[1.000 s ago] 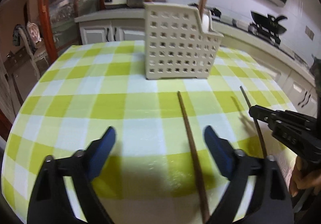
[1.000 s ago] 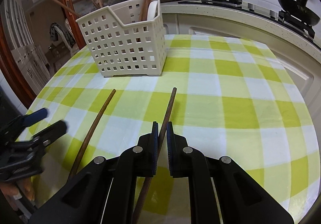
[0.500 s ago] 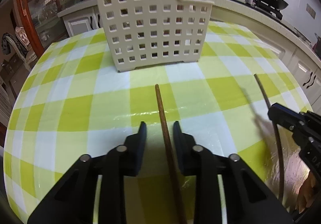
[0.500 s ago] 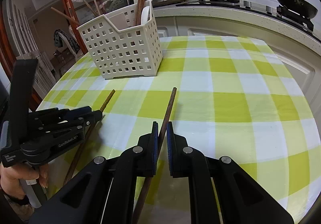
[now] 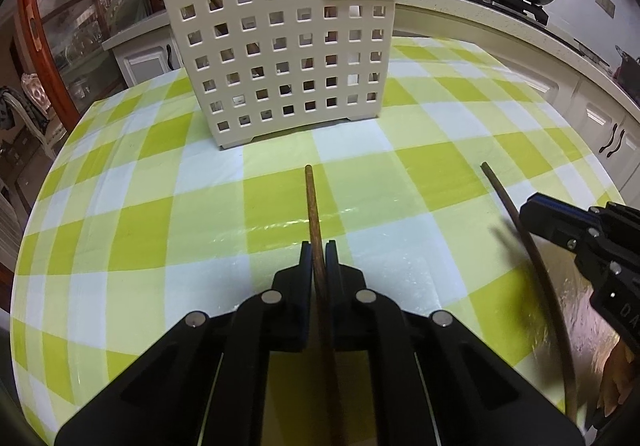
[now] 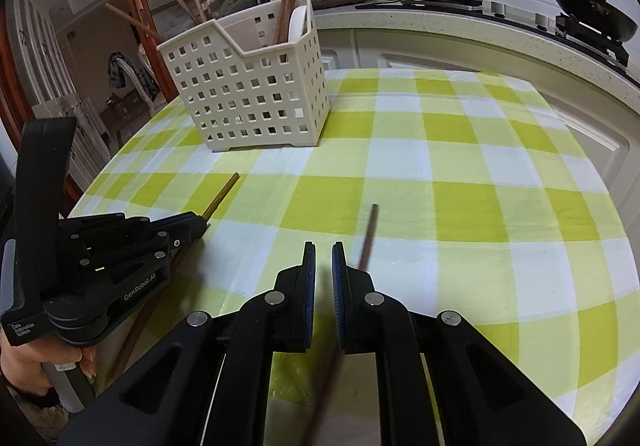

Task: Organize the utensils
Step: 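Close the right tool on one chopstick while the left tool grips another, then lift both chopsticks upright and carry them over the white caddy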

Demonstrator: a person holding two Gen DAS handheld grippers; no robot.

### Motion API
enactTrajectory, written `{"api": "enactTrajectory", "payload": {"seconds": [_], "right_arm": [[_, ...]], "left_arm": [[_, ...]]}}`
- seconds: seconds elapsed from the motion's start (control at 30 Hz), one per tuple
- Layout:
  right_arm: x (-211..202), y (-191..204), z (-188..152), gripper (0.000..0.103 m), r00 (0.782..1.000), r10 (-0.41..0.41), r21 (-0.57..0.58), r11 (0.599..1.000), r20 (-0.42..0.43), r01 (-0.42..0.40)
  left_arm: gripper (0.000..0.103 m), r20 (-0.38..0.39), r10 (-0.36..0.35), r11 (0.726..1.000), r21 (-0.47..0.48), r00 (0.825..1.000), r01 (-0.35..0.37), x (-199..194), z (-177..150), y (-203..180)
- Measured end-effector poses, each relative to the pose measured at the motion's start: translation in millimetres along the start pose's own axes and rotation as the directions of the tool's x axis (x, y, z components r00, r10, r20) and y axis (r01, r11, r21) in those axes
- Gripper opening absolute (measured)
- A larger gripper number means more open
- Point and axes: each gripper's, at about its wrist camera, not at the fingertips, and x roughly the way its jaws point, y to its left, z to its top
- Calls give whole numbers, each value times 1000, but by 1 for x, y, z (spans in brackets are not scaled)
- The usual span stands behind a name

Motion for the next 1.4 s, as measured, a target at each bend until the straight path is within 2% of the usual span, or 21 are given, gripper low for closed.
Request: {"api": "enactTrajectory", "payload": {"seconds": [0.4,0.47,0.53,0.7,0.87,1.0,1.13,1.4], "right_arm": [[-7,-13,-3,13,999,-47,9,999,-28,47],[-6,-14,-4,20,997,-62,6,998,-45,62],[-3,-13,-6,32,995,-72,-2,997,-62,72],[6,-4,-9,32,988,-115,-38,993,-100,111],[14,1,-7,29,980,-164,-82,984,-109,155],[17,4,-4,7,979,-165,-98,983,-118,154],[17,2,-2,6,982,-151,-76,987,-111,143],[-20,14,13,6,997,-64,-31,997,34,65]], "left_arm": [[6,12,-19,1000,2,1000,19,0,-2,1],[6,16,-21,1000,1,1000,21,0,-2,2],[6,19,-26,1000,-3,1000,26,-1,-3,3],[6,25,-46,999,-18,999,46,-4,-5,8],[6,49,-54,998,-28,997,56,-12,-6,14],[6,66,-64,997,-42,996,67,-19,-7,20],[6,88,-77,995,-50,993,82,-28,-10,25],[6,164,-86,991,-85,983,101,-62,-12,39]]}}
